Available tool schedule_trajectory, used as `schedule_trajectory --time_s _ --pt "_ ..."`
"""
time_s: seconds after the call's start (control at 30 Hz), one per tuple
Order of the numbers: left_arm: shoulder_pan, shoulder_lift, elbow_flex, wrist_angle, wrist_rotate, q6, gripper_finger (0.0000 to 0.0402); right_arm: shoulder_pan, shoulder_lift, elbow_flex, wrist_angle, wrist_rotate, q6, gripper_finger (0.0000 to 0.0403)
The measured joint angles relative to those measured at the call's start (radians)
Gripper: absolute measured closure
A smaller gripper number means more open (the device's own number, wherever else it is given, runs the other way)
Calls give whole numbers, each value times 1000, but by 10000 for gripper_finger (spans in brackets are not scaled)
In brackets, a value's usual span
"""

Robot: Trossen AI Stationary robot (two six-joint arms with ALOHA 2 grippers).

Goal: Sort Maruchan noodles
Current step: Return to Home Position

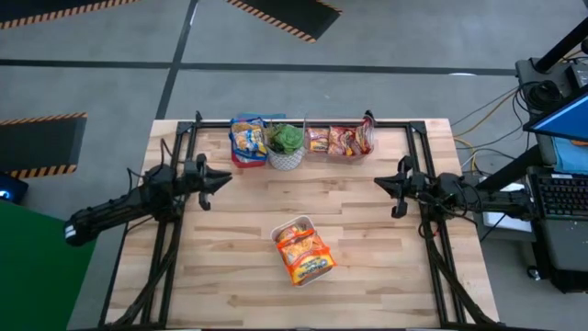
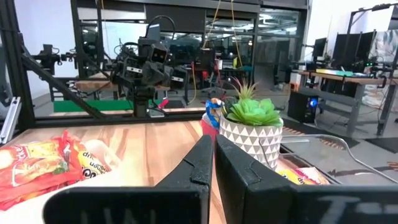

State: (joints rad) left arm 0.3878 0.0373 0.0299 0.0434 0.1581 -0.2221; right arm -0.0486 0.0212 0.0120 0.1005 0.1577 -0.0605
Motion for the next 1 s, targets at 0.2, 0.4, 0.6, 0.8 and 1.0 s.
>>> schedule_trajectory --time_s 0.2,0.4,0.6,0.8,1.0 --pt "0 17 1 0 0 -1 355 0 1 0 0 0 0 394" --pt "0 28 1 1 -1 -1 355 0 1 0 0 0 0 394" --pt "0 34 1 0 -1 -1 355 0 1 -1 0 0 0 394" --pt "0 34 1 1 -1 -1 355 0 2 -1 0 0 0 394" --pt "0 34 1 0 -1 -1 355 0 2 -1 0 0 0 394"
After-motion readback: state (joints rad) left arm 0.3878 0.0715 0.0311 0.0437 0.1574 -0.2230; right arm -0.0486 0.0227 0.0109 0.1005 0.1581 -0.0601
